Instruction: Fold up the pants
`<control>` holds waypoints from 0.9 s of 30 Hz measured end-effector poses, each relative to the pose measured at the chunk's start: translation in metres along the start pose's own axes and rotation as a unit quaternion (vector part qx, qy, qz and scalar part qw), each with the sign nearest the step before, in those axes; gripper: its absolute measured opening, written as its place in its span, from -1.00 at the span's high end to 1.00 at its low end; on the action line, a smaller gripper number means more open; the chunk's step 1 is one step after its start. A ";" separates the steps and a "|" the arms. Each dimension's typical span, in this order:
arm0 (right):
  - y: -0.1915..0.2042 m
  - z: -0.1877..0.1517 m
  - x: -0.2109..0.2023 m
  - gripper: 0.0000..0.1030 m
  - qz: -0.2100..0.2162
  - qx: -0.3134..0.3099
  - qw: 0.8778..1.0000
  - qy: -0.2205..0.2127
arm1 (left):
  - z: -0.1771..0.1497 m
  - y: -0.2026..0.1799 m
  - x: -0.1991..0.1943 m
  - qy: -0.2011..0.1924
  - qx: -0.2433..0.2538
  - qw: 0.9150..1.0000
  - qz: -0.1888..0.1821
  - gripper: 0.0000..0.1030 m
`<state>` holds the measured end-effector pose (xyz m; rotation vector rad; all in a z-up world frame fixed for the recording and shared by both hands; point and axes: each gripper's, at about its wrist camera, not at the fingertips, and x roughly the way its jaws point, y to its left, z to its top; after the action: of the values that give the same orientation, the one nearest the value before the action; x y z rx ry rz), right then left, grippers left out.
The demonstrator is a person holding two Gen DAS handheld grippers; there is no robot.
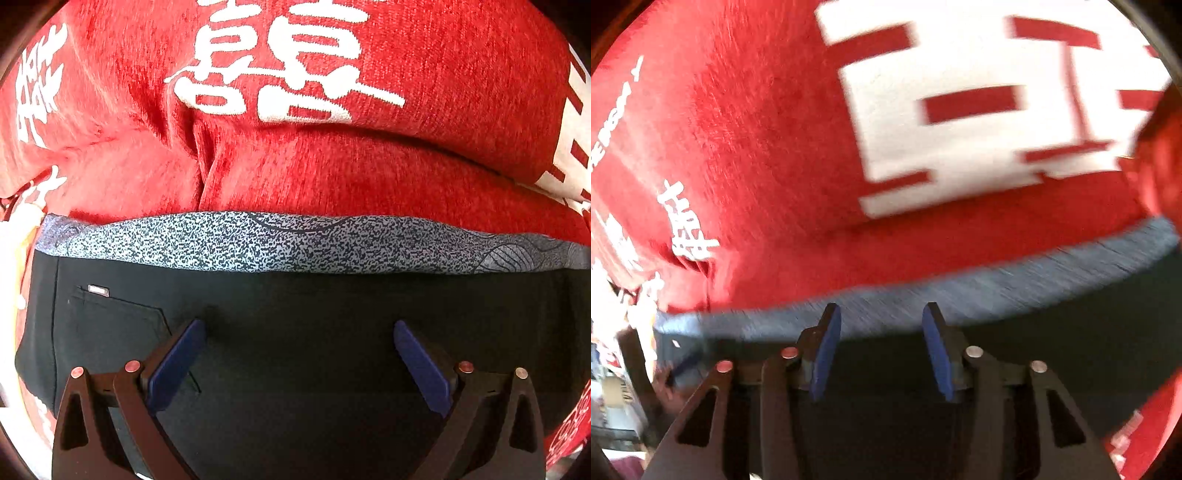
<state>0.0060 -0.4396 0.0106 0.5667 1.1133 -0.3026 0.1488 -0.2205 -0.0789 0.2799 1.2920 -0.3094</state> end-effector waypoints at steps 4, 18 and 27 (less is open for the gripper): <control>-0.046 -0.035 -0.030 0.02 -0.029 0.046 0.998 0.013 | 0.008 -0.014 -0.002 -0.001 0.018 1.000 0.011 -1.00; -0.150 -0.100 -0.066 0.02 0.005 0.210 0.978 0.020 | -0.016 -0.145 -0.070 0.013 0.112 0.993 -0.019 -1.00; -0.190 -0.084 -0.070 0.05 -0.023 0.240 0.970 -0.023 | -0.030 -0.239 -0.065 0.012 0.153 0.988 -0.033 -1.00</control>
<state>-0.1817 -0.5511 -0.0054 0.9569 1.0105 -0.6327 0.0161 -0.4266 -0.0312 0.5031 1.2781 -0.5644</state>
